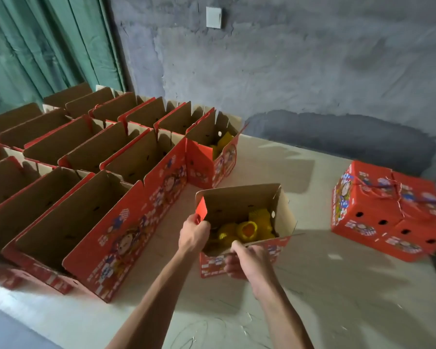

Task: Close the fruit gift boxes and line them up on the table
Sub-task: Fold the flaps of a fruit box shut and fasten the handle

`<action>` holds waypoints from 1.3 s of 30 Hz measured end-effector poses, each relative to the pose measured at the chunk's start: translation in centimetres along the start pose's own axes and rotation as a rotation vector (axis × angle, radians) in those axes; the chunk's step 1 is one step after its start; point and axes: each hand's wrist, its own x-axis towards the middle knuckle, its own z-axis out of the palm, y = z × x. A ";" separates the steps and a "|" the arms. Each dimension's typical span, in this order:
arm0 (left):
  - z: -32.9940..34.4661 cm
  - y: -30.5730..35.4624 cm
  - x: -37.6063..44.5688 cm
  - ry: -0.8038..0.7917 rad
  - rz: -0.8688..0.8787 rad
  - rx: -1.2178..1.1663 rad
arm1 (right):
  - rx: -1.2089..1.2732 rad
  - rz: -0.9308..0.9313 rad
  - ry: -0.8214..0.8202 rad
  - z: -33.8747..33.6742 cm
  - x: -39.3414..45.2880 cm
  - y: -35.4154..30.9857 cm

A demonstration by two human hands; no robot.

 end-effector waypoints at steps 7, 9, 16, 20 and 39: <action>5.6 1.5 -1.9 -0.242 0.068 -0.056 | 0.162 0.051 0.181 -5.0 -2.3 1.2; 7.4 2.0 -2.3 -0.308 0.065 -0.042 | 0.179 0.056 0.216 -6.4 -2.8 1.4; 13.0 2.9 -3.7 -0.373 0.108 0.043 | 0.209 0.053 0.167 -9.4 -4.6 2.3; 13.6 2.6 -4.2 -0.561 0.172 -0.101 | -0.015 -0.132 0.178 -12.5 -5.2 3.9; 13.7 -0.6 -1.9 -0.492 0.318 0.105 | 0.137 -0.321 0.252 -30.0 -3.3 8.3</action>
